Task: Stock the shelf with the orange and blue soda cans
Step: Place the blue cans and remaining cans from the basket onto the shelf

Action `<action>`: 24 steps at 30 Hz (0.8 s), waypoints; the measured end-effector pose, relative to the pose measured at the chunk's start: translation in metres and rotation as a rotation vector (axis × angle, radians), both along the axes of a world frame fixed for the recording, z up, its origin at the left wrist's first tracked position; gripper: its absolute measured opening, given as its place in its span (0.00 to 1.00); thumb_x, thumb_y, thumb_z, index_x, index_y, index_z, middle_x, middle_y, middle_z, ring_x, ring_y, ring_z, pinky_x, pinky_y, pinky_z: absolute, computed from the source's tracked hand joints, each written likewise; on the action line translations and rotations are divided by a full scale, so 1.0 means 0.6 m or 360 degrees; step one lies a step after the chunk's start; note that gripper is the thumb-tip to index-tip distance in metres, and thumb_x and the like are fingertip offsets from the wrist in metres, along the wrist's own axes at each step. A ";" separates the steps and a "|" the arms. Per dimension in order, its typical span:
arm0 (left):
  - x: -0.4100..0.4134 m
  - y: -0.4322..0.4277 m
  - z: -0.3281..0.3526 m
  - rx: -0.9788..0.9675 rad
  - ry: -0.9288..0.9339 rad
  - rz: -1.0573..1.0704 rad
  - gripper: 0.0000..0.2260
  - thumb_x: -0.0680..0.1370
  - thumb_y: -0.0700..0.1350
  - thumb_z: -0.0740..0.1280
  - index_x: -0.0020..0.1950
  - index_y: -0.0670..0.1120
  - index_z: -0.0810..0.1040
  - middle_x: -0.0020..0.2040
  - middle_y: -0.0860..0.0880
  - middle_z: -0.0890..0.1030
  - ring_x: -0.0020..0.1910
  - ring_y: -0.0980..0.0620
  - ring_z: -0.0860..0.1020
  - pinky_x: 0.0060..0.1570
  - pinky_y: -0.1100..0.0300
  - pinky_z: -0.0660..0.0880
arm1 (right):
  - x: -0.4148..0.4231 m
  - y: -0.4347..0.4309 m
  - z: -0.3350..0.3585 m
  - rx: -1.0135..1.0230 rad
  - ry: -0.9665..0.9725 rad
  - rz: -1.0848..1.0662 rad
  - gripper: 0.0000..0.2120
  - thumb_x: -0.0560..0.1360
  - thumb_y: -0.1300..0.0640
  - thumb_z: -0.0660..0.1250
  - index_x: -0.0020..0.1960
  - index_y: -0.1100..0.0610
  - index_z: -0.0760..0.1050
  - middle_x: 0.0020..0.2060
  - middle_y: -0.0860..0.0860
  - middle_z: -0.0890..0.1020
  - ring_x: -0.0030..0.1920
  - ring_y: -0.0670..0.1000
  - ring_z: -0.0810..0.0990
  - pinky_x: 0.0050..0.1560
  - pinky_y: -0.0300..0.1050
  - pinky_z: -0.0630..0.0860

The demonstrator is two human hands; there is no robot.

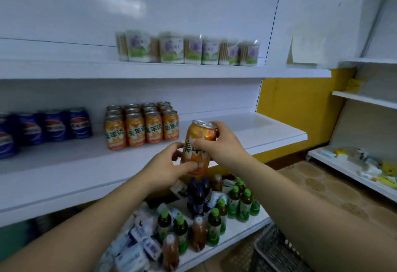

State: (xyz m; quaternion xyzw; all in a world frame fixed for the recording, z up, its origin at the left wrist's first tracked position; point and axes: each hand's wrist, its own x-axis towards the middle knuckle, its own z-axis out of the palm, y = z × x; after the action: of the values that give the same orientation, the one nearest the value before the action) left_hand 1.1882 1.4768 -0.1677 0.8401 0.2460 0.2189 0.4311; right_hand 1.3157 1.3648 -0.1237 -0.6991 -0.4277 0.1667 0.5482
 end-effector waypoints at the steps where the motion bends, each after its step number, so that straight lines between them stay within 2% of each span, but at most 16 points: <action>1: -0.020 0.022 -0.007 0.0037 0.0117 0.0081 0.32 0.72 0.60 0.71 0.72 0.54 0.65 0.62 0.55 0.75 0.63 0.53 0.73 0.59 0.56 0.73 | -0.007 0.017 -0.004 0.0001 0.0020 0.0027 0.26 0.69 0.53 0.76 0.61 0.48 0.67 0.47 0.42 0.77 0.47 0.45 0.80 0.52 0.50 0.81; 6: -0.116 0.129 -0.044 0.0321 0.0628 0.0424 0.32 0.75 0.62 0.65 0.75 0.49 0.63 0.74 0.49 0.67 0.70 0.50 0.68 0.65 0.57 0.67 | -0.037 0.103 -0.029 -0.0035 0.0106 0.0144 0.28 0.68 0.56 0.76 0.64 0.50 0.67 0.53 0.47 0.78 0.54 0.51 0.79 0.57 0.52 0.78; 9: -0.183 0.191 -0.070 0.0462 0.0993 0.0578 0.34 0.76 0.66 0.60 0.76 0.49 0.61 0.76 0.49 0.64 0.72 0.49 0.65 0.69 0.53 0.64 | -0.052 0.151 -0.048 -0.0051 0.0141 0.0187 0.29 0.68 0.56 0.76 0.63 0.49 0.67 0.55 0.47 0.78 0.55 0.51 0.78 0.59 0.54 0.77; 12: -0.237 0.236 -0.092 0.0592 0.1316 0.0672 0.34 0.76 0.69 0.52 0.78 0.52 0.56 0.79 0.52 0.56 0.76 0.50 0.56 0.73 0.46 0.54 | -0.064 0.193 -0.067 -0.0040 0.0153 0.0213 0.30 0.67 0.56 0.76 0.64 0.49 0.67 0.55 0.47 0.78 0.56 0.51 0.78 0.59 0.55 0.76; 15: -0.250 0.256 -0.100 0.0606 0.1398 0.0667 0.34 0.77 0.69 0.48 0.79 0.56 0.51 0.79 0.53 0.49 0.78 0.51 0.49 0.74 0.42 0.46 | -0.076 0.224 -0.080 -0.0069 0.0131 0.0238 0.33 0.68 0.55 0.76 0.68 0.49 0.65 0.55 0.46 0.76 0.56 0.50 0.77 0.57 0.50 0.76; 18: -0.245 0.265 -0.105 0.0663 0.1437 0.0660 0.34 0.76 0.71 0.45 0.79 0.58 0.46 0.79 0.55 0.45 0.78 0.52 0.44 0.74 0.40 0.43 | -0.088 0.254 -0.093 -0.0095 0.0039 0.0280 0.33 0.69 0.55 0.76 0.69 0.49 0.64 0.51 0.43 0.73 0.55 0.49 0.75 0.54 0.45 0.74; 21: -0.245 0.276 -0.118 0.0700 0.1441 0.0672 0.35 0.75 0.72 0.44 0.78 0.59 0.44 0.79 0.56 0.43 0.78 0.53 0.43 0.74 0.40 0.43 | -0.097 0.288 -0.104 -0.0086 -0.0036 0.0299 0.35 0.69 0.54 0.76 0.70 0.49 0.63 0.54 0.44 0.72 0.56 0.48 0.74 0.55 0.43 0.71; 24: -0.246 0.280 -0.124 0.0723 0.1435 0.0681 0.35 0.74 0.72 0.44 0.78 0.59 0.44 0.79 0.56 0.43 0.78 0.53 0.43 0.74 0.41 0.43 | -0.106 0.319 -0.123 -0.0024 -0.0071 0.0328 0.35 0.70 0.52 0.75 0.72 0.48 0.62 0.61 0.46 0.73 0.61 0.49 0.74 0.60 0.46 0.72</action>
State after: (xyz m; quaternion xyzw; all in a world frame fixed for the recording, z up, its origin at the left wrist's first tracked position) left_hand 1.0407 1.6446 -0.2419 0.8538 0.5184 -0.0324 0.0367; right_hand 1.2518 1.5563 -0.1973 -0.6591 -0.5083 0.2097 0.5131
